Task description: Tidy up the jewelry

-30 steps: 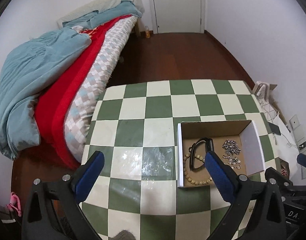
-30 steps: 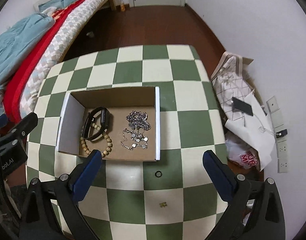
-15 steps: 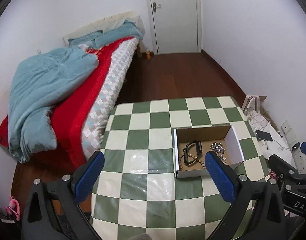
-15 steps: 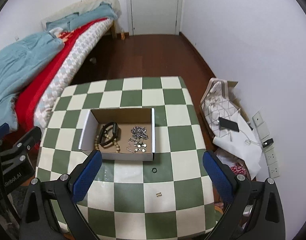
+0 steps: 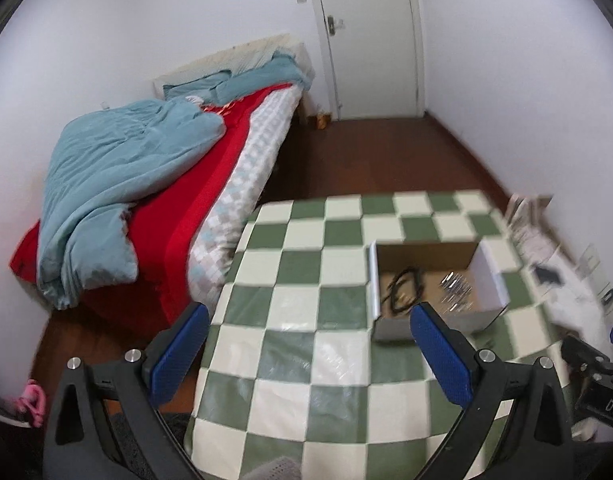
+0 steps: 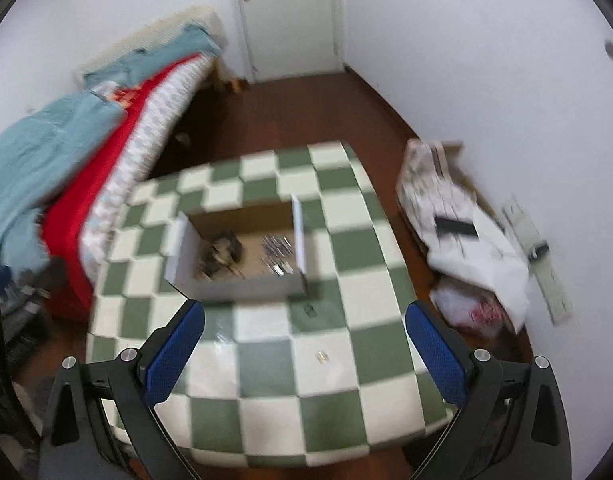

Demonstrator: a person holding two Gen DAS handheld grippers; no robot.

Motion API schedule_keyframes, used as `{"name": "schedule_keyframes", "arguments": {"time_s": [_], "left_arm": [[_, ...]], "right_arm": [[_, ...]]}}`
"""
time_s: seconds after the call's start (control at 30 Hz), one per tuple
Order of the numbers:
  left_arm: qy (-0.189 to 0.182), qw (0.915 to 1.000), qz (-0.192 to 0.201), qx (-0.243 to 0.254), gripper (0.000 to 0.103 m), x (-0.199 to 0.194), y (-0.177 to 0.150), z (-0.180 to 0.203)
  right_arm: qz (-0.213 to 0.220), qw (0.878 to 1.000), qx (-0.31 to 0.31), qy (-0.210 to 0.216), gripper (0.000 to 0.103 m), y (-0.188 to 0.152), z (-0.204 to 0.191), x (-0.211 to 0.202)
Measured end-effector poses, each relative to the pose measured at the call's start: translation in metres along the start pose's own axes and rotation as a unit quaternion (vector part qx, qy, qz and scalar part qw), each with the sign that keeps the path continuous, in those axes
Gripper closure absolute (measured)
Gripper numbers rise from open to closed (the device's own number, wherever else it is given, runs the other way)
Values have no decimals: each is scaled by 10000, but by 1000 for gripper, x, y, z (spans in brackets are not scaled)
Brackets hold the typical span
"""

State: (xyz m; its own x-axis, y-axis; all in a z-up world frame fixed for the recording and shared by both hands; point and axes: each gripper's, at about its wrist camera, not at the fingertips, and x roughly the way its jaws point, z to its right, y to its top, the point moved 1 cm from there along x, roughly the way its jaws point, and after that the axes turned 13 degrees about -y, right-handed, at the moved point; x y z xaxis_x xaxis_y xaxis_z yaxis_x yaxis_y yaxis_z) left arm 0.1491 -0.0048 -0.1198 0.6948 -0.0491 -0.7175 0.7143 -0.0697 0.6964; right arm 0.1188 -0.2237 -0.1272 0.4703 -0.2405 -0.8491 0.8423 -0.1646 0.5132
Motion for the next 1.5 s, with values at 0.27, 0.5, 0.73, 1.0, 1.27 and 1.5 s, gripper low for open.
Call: {"name": "schedule_keyframes", "arguments": {"time_s": [0.27, 0.5, 0.73, 1.0, 1.27, 1.5], "left_arm": [[629, 9949, -667, 408, 0, 72, -47, 16], [622, 9924, -961, 450, 0, 97, -67, 17], [588, 9912, -1059, 528, 0, 106, -75, 20], [431, 9903, -1101, 731, 0, 109, -73, 47], [50, 9834, -1066, 1471, 0, 127, -69, 135], [-398, 9749, -1310, 1758, 1, 149, -73, 177]], "right_arm": [[-731, 9972, -16, 171, 42, -58, 6, 112], [-546, 9983, -165, 82, 59, -84, -17, 151], [-113, 9988, -435, -186, 91, -90, -31, 149], [-149, 9996, 228, 104, 91, -88, 4, 143], [-111, 9979, 642, -6, 91, -66, 42, 145], [-225, 9952, 940, -160, 91, -64, 71, 153]]}}
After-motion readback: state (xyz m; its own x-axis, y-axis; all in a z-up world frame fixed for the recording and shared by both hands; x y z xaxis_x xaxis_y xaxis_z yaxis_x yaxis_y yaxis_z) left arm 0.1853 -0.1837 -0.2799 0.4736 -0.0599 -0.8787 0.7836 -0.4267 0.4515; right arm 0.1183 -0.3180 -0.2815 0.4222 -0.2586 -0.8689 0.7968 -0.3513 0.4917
